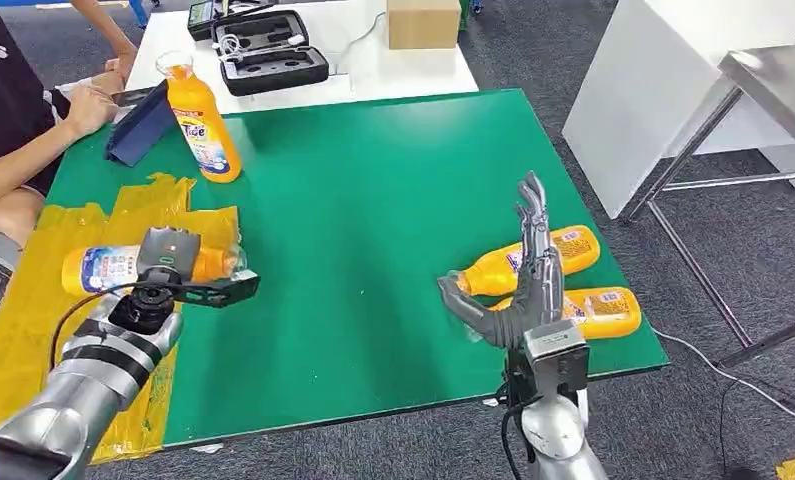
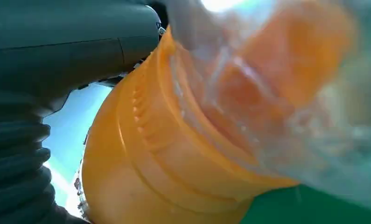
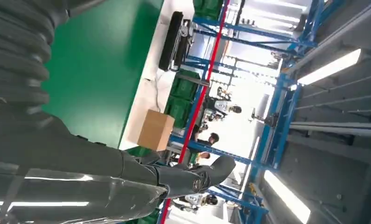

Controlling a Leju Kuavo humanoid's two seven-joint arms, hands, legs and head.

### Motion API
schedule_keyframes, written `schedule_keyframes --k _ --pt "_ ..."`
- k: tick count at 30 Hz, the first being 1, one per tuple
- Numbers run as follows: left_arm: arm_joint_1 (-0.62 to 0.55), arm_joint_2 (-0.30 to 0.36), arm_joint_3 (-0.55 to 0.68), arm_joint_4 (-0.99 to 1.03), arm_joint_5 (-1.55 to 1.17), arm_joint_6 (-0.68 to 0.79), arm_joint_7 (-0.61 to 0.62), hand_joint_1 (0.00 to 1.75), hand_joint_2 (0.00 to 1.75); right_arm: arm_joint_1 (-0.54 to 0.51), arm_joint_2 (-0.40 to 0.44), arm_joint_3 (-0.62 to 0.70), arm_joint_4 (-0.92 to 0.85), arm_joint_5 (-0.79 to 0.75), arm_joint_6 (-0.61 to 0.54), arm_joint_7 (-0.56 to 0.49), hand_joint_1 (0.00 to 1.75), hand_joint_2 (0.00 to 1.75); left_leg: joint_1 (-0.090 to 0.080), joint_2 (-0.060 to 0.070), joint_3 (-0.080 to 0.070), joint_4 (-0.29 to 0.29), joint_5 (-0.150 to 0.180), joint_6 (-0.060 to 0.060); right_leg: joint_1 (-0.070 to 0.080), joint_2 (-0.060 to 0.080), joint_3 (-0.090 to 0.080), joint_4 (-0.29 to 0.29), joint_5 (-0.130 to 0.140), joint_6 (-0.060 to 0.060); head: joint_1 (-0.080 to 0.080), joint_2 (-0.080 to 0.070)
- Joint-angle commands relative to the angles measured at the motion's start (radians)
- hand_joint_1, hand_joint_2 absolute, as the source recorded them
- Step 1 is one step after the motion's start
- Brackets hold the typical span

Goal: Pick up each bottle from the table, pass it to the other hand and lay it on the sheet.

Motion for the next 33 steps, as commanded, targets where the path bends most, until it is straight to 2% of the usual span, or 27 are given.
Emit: schedule_keyframes --k 1,2,3,4,11,16,20,21,22,24,27,28,29,33 --pt "-0.05 -0.049 0.03 0.223 0.075 -0.067 -0.098 1.75 1.75 -0.033 0.002 -0.003 0.041 0.004 0.006 0.013 0.0 1.75 0.001 -0.003 0.006 0.001 -0.003 -0.001 0.0 0.0 0.006 0.001 -0.003 -0.002 0.0 0.0" --pt "-0.05 -0.051 0.04 0.232 0.094 -0.086 -0.122 1.71 1.75 -0.035 0.002 -0.003 0.045 0.003 0.007 0.012 0.0 1.75 0.001 -0.002 0.005 0.0 -0.002 -0.001 0.001 0.001 0.005 0.0 -0.002 -0.002 0.0 0.0" --pt "-0.051 -0.048 0.035 0.241 0.098 -0.09 -0.132 0.21 1.75 -0.04 0.001 -0.002 0.049 0.001 0.011 0.011 0.0 1.75 0.0 -0.001 0.004 0.0 -0.001 0.0 0.0 0.001 0.004 0.0 -0.001 -0.001 0.0 0.0" --pt "-0.044 -0.047 0.044 0.233 0.104 -0.054 -0.113 0.0 1.75 -0.041 0.002 -0.002 0.051 0.0 0.011 0.01 0.0 1.75 0.0 -0.001 0.003 0.0 -0.001 0.0 0.0 0.001 0.004 0.0 -0.001 -0.001 0.0 0.0" --pt "-0.04 -0.055 0.08 0.205 0.139 0.019 -0.101 0.0 1.75 -0.043 0.0 -0.003 0.058 0.002 0.008 0.009 0.0 1.75 0.001 -0.001 0.007 -0.001 -0.002 -0.001 0.0 0.001 0.008 -0.001 -0.001 -0.002 0.0 0.0" --pt "-0.023 -0.066 0.128 0.155 0.237 0.041 -0.188 0.0 1.75 -0.043 -0.003 -0.004 0.069 0.001 0.009 0.007 0.0 1.75 0.001 -0.002 0.008 0.0 -0.001 0.0 0.0 0.0 0.009 -0.001 -0.002 -0.002 0.0 0.0" --pt "-0.024 -0.07 0.126 0.154 0.236 0.039 -0.186 0.0 1.75 -0.042 -0.004 -0.005 0.07 0.001 0.01 0.007 0.0 1.75 0.001 -0.003 0.008 0.0 -0.002 0.0 0.0 0.0 0.01 0.0 -0.002 -0.001 0.0 0.0" --pt "-0.017 -0.074 0.141 0.135 0.275 0.03 -0.229 0.0 1.75 -0.042 -0.005 -0.006 0.069 0.0 0.011 0.007 0.0 1.75 0.001 -0.002 0.007 -0.001 -0.001 0.0 0.0 0.0 0.009 -0.001 -0.001 -0.001 0.0 0.0" --pt "-0.006 -0.077 0.153 0.098 0.33 0.019 -0.288 0.0 1.75 -0.04 -0.008 -0.008 0.07 0.001 0.011 0.007 0.0 1.75 0.001 -0.002 0.009 0.0 -0.002 0.0 0.0 0.0 0.01 0.0 -0.002 -0.002 0.0 0.0" --pt "0.031 -0.073 0.134 -0.024 0.395 0.005 -0.326 0.0 1.75 -0.037 -0.012 -0.016 0.071 0.003 0.012 0.008 0.0 1.75 0.001 -0.002 0.007 0.0 -0.001 0.0 0.0 0.0 0.009 0.0 -0.001 -0.001 0.0 0.0" --pt "0.1 -0.053 0.112 -0.236 0.637 -0.133 -0.42 0.0 1.75 -0.036 -0.025 -0.022 0.08 0.022 0.007 0.018 0.0 1.75 0.001 -0.003 0.006 0.0 -0.001 0.0 0.0 -0.001 0.007 -0.001 -0.001 -0.001 0.0 0.0" --pt "0.127 -0.026 0.089 -0.311 0.707 -0.183 -0.441 0.0 1.75 -0.042 -0.034 -0.019 0.09 0.025 0.009 0.027 0.0 1.75 0.001 -0.002 0.005 0.0 -0.001 0.0 0.0 0.0 0.006 -0.001 -0.001 -0.001 0.0 0.0" --pt "0.156 0.005 0.073 -0.382 0.788 -0.221 -0.481 0.0 0.0 -0.052 -0.051 -0.014 0.104 0.023 0.02 0.045 0.0 1.75 0.001 -0.002 0.007 0.0 -0.002 0.0 0.0 0.0 0.008 0.0 -0.002 -0.001 0.0 0.0" --pt "0.184 0.048 0.038 -0.454 0.853 -0.241 -0.485 0.0 0.0 -0.061 -0.059 -0.023 0.114 0.022 0.028 0.05 0.0 1.75 0.001 0.001 0.005 0.0 -0.002 0.0 0.0 0.003 0.007 0.0 -0.001 -0.001 0.0 0.0"
